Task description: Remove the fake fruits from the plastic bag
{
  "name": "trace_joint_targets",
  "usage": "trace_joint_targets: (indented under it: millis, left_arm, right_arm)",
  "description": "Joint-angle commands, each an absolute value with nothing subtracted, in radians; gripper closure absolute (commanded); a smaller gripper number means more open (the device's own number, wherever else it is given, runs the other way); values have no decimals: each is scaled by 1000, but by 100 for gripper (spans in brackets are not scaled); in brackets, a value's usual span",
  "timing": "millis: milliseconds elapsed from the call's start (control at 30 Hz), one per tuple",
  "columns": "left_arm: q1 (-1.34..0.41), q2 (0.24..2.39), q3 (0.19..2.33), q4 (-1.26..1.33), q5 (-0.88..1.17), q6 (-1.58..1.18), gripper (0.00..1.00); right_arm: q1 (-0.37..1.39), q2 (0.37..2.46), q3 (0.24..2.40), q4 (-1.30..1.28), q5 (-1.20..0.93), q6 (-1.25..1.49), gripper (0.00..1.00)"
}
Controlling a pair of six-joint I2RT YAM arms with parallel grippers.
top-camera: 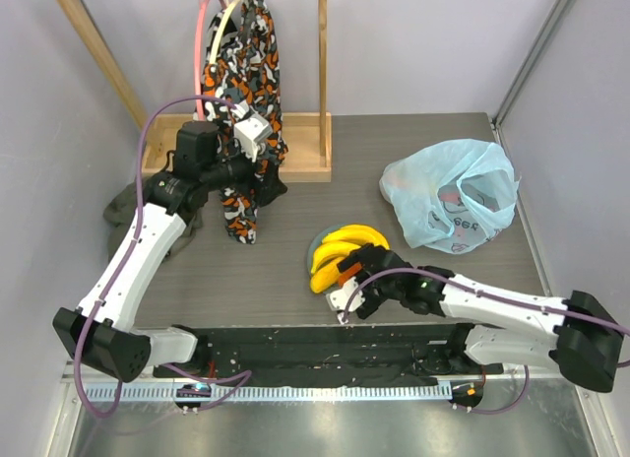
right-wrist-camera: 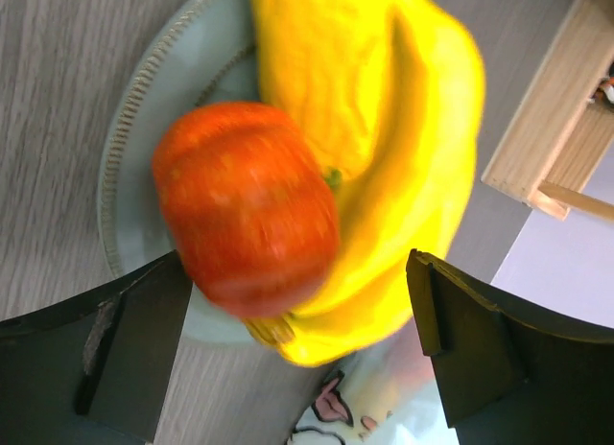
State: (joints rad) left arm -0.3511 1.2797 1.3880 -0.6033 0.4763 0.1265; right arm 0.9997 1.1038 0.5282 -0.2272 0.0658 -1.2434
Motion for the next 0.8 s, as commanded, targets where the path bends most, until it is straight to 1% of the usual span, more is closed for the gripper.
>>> trace_joint_targets:
  millis: [0,67,133,233,333,367,433,500,600,767]
  left_arm:
    - [-347,1252,1387,-577,506,107,11]
    - [-347,1250,1387,-575,509,109,11]
    - [-347,1256,1385,-571,515,106,11]
    - [-347,1261,1384,-558,522,103,11]
    - [-347,1269,1388,-548,526,92,11]
    - [-347,1273,1390,-549,528,92,11]
    - [-347,1276,1397,-549,528,86,11]
    - [-347,1278,1404,-549,528,84,11]
    - [-347,1275,1401,-551,528,84,11]
    - [-347,1267,1382,-551,525,86,11]
  right_arm:
    - [1005,987,710,-394,17,-1132,0]
    - [1005,957,809,-539,-23,-1097,0]
    - [1003,948,862,-680,-57,-1065,0]
    - [1003,956,911,-767,-83,-977,1]
    - [1003,1021,930,-787,-118,-885,7]
    - [1003,1044,940,-784,-144,-849,11]
    - [1002,1138,953,-784,-173,-769,12]
    - [997,1221,972,-801,-213,-752,15]
    - [965,1250,973,-778,-255,-784,15]
    - [950,1301,1000,-790,-227,-946,15]
